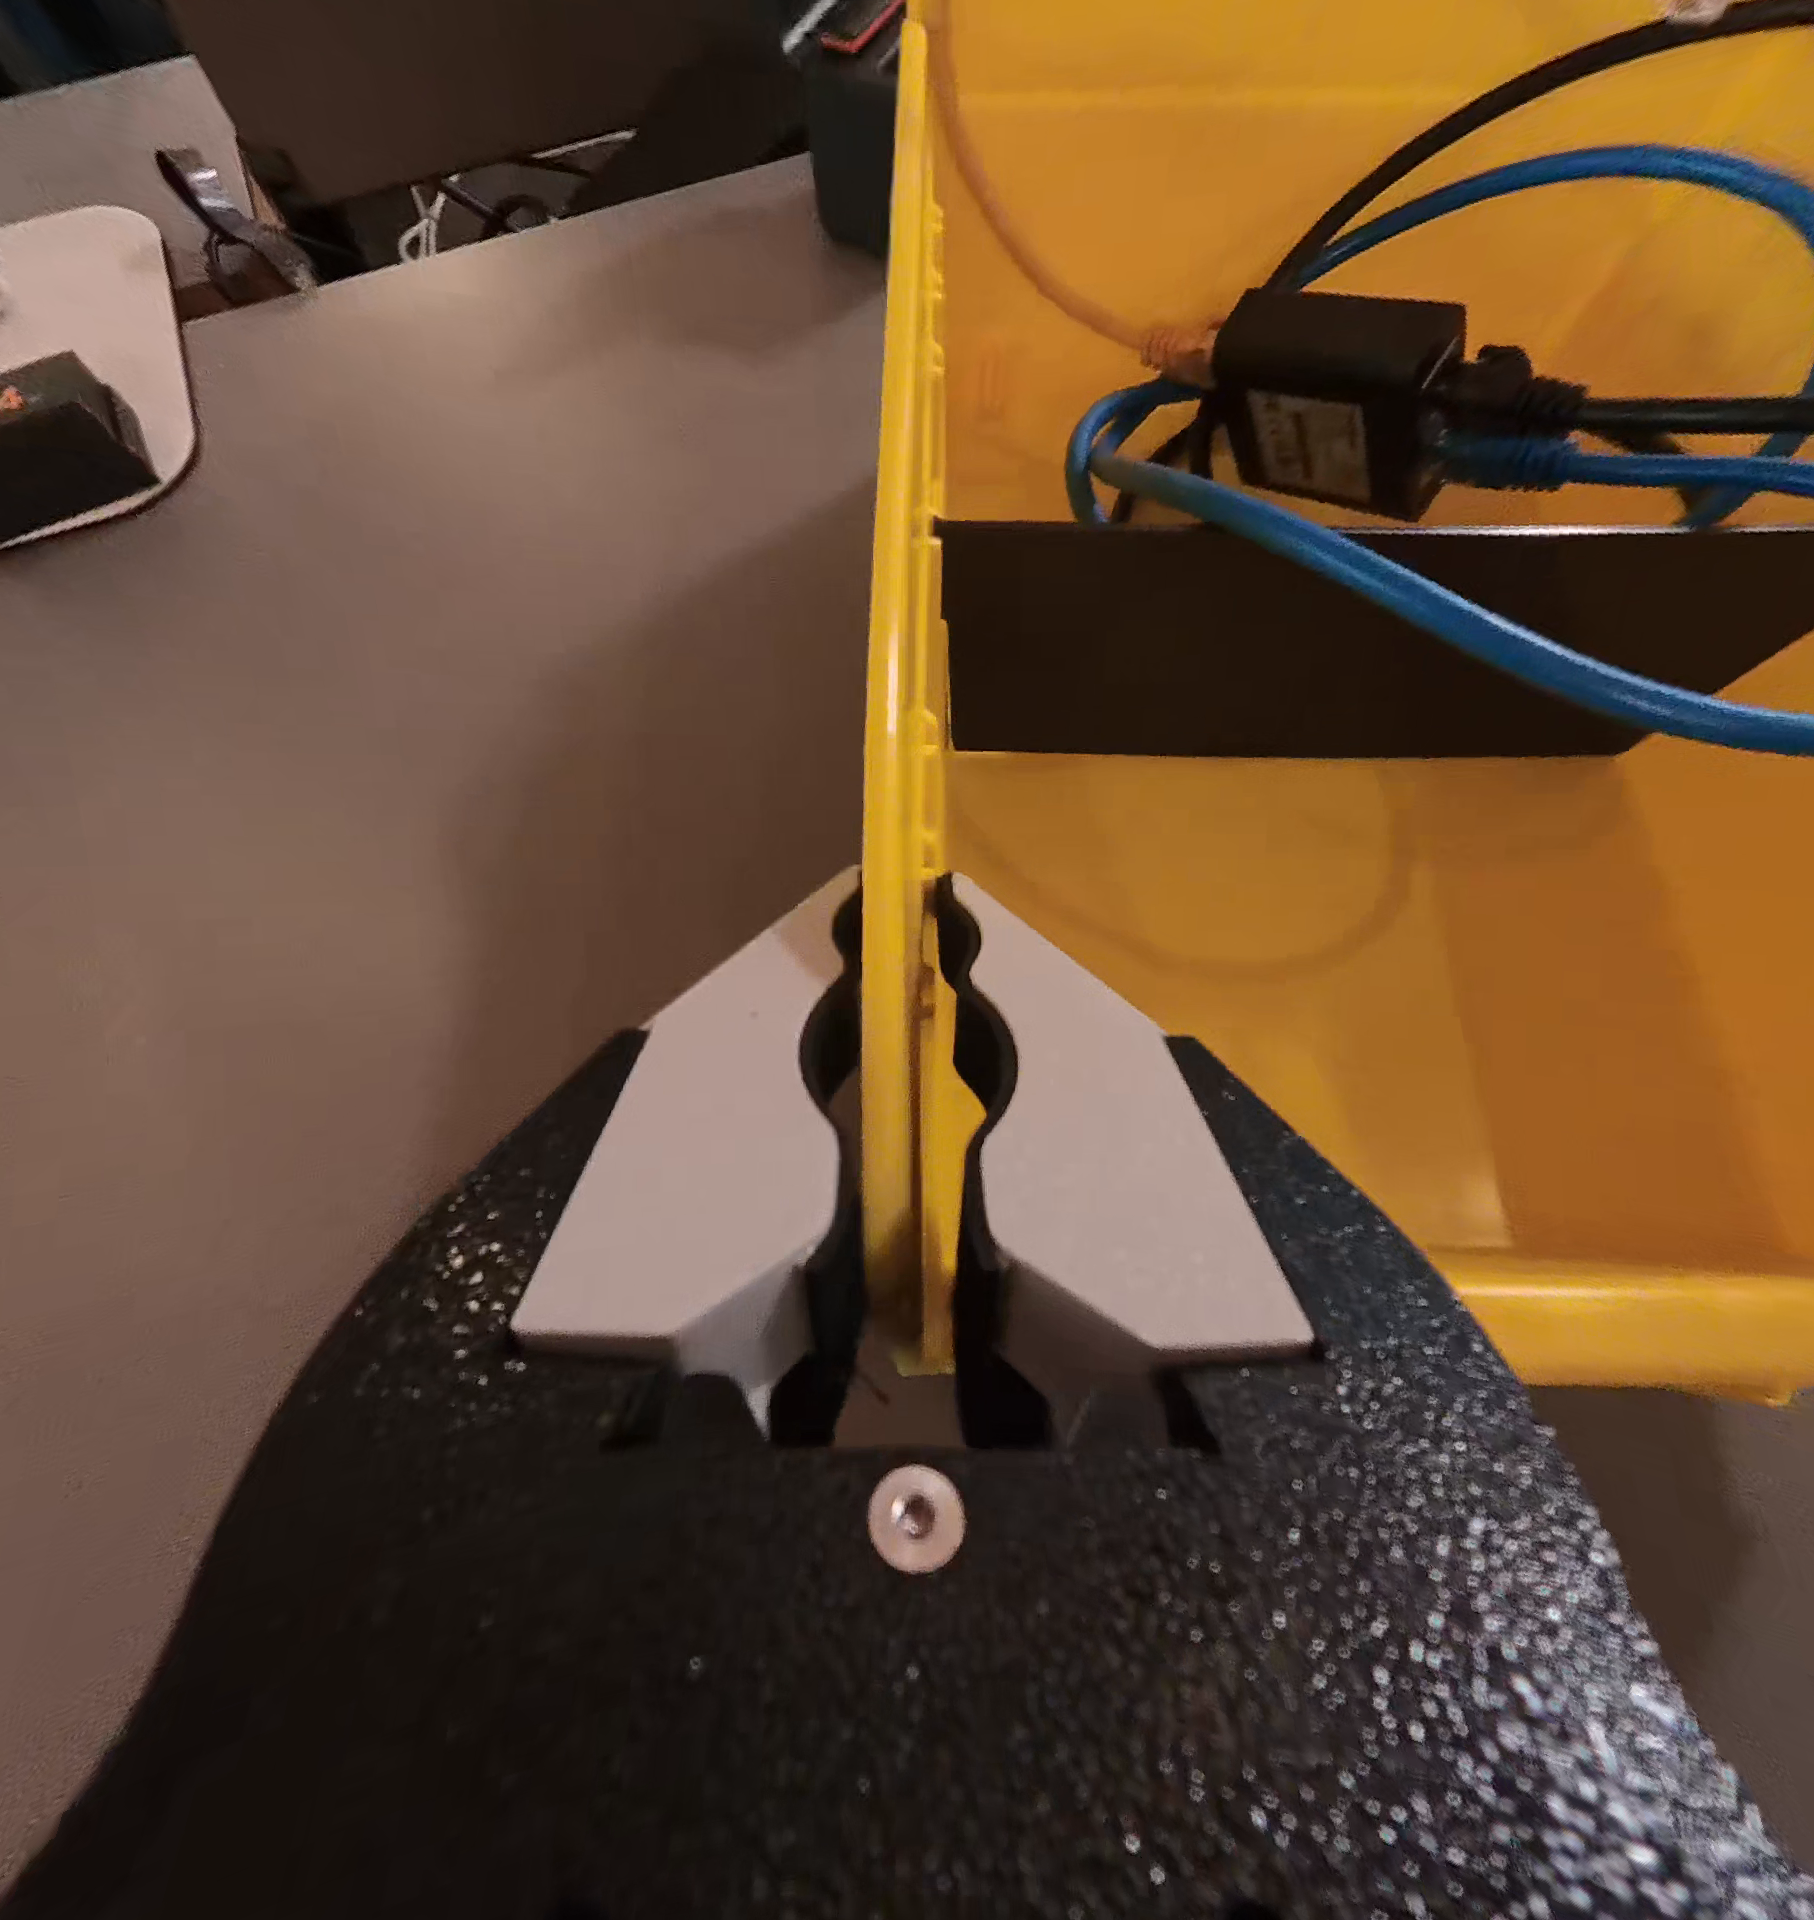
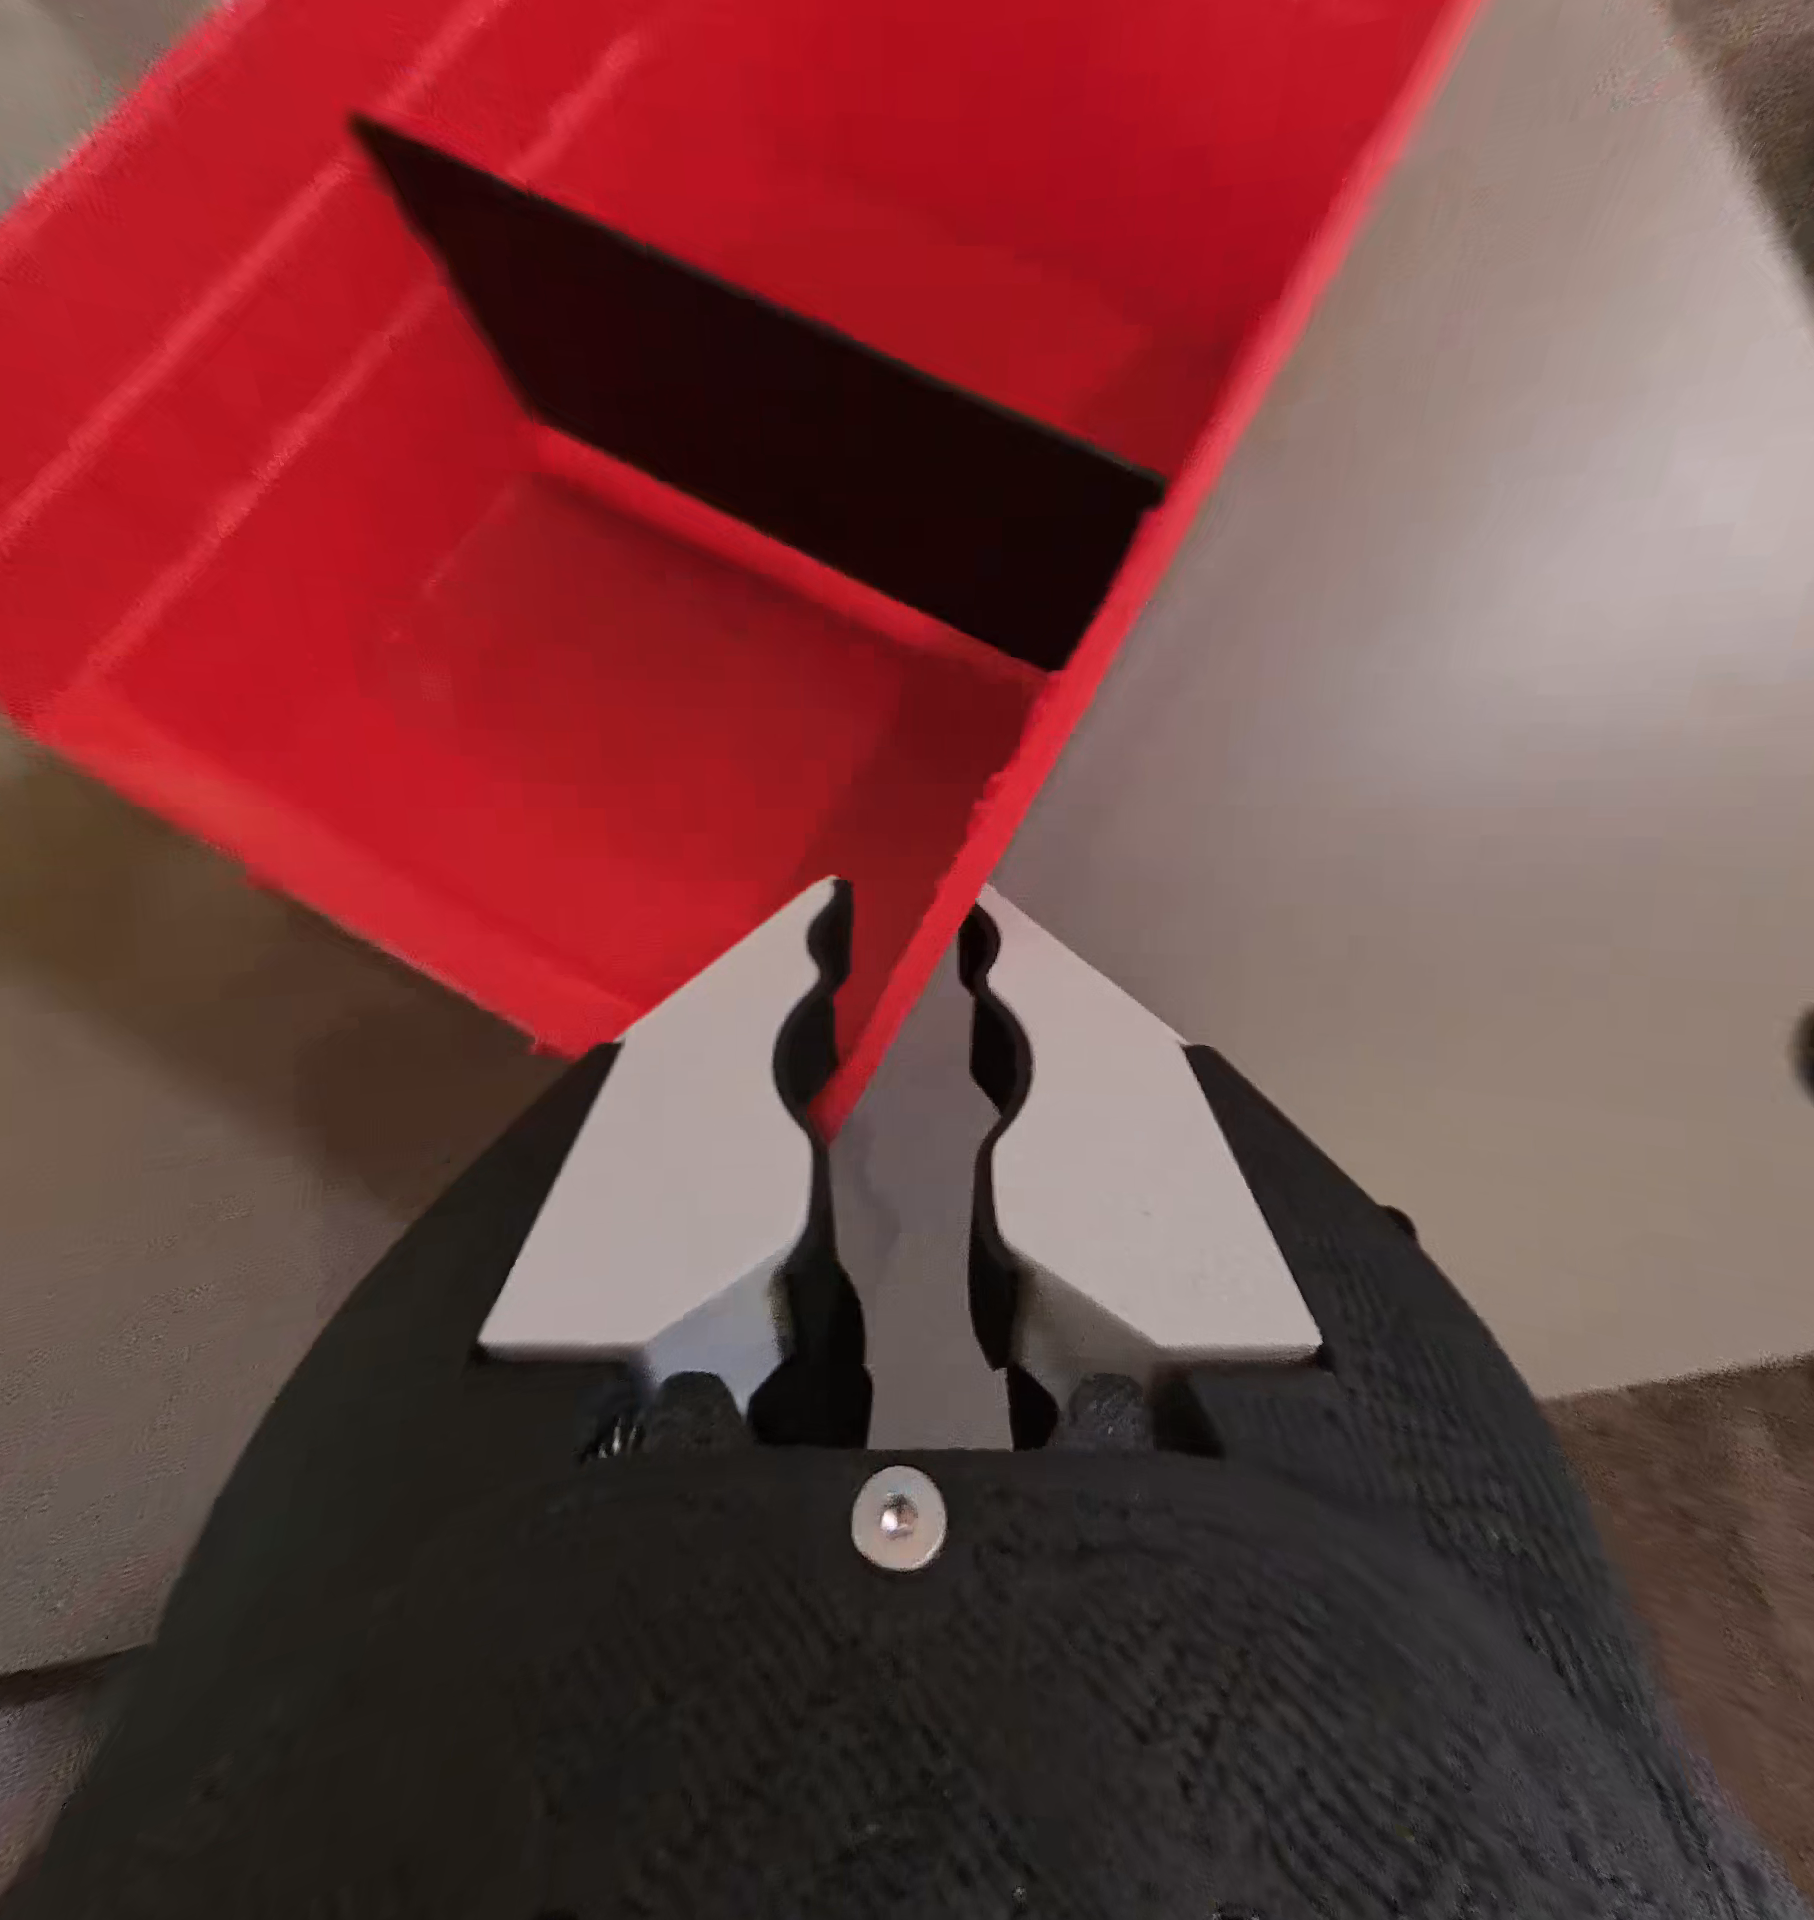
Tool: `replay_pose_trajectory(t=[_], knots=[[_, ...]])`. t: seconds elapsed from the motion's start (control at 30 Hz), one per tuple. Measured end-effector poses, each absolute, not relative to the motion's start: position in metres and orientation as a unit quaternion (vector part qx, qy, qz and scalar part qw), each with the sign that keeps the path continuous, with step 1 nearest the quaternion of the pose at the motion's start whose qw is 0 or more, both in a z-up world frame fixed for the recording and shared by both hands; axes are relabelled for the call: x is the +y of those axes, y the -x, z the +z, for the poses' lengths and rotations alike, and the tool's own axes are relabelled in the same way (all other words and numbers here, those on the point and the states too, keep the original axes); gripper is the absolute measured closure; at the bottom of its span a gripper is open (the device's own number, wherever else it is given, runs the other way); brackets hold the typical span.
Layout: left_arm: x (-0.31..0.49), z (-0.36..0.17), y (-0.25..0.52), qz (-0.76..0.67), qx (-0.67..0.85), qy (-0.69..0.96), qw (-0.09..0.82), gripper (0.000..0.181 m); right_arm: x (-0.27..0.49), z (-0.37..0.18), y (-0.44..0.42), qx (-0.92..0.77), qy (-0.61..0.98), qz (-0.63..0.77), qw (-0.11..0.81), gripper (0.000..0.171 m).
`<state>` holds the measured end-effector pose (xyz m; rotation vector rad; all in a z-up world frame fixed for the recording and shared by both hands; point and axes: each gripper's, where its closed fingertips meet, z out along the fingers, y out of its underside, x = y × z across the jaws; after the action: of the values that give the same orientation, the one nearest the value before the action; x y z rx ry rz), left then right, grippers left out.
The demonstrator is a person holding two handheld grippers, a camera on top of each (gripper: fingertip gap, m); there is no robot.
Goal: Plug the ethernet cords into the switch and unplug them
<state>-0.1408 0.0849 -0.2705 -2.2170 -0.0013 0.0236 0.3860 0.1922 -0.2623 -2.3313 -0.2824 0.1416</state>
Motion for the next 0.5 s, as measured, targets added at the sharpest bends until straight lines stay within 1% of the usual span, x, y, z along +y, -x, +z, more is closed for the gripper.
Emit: replay_pose_trajectory(t=[0.03,0.07,0.2,0.5], knots=[[0.082,-0.270,0.141,0.000,-0.006,0.894,0.448,0.178,0.196,-0.261,-0.398,-0.114,0.914,0.035,0.388,0.158],[0.078,-0.270,0.144,-0.005,-0.016,0.893,0.450,0.181,0.199,-0.262,-0.409,-0.119,0.913,0.019,0.389,0.160],[0.055,-0.270,0.170,0.025,-0.059,0.891,0.450,0.180,0.211,-0.261,-0.424,-0.146,0.911,0.041,0.384,0.167],[-0.016,-0.267,0.246,0.098,-0.155,0.882,0.434,0.181,0.244,-0.261,-0.453,-0.248,0.896,0.079,0.360,0.167]])
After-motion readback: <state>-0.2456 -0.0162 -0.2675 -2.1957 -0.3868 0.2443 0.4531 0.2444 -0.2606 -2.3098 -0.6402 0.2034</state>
